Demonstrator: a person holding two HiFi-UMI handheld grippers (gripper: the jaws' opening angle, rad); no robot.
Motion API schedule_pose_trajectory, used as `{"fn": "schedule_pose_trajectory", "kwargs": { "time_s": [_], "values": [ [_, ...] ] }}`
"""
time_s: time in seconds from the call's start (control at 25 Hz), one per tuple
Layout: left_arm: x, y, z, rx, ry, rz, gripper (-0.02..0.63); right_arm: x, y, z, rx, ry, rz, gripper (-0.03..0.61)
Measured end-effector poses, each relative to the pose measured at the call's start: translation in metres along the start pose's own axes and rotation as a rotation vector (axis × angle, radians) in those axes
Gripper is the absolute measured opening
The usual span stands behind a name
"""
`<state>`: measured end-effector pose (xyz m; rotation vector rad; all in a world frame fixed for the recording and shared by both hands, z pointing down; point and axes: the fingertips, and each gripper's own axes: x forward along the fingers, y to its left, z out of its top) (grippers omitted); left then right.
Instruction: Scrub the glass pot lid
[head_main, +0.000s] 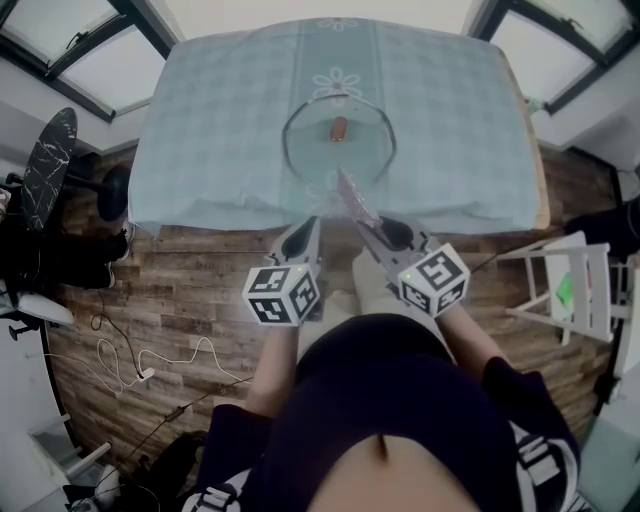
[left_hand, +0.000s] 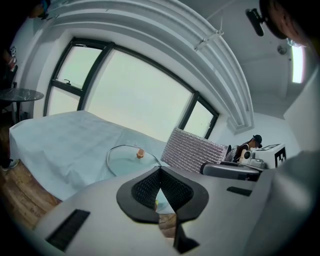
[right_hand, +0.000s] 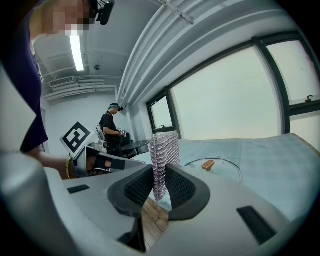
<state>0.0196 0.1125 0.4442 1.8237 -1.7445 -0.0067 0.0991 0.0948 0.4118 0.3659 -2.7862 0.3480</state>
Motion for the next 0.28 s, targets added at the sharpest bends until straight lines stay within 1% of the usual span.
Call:
{"fn": "schedule_pose_trajectory", "kwargs": {
  "time_s": [0.28],
  "values": [
    [0.0004, -0.0009, 0.0004, -0.002, -0.004, -0.002, 0.001, 0.0038, 0.0012, 0.0012, -0.010, -0.023, 0.014, 0.074]
  ]
}}
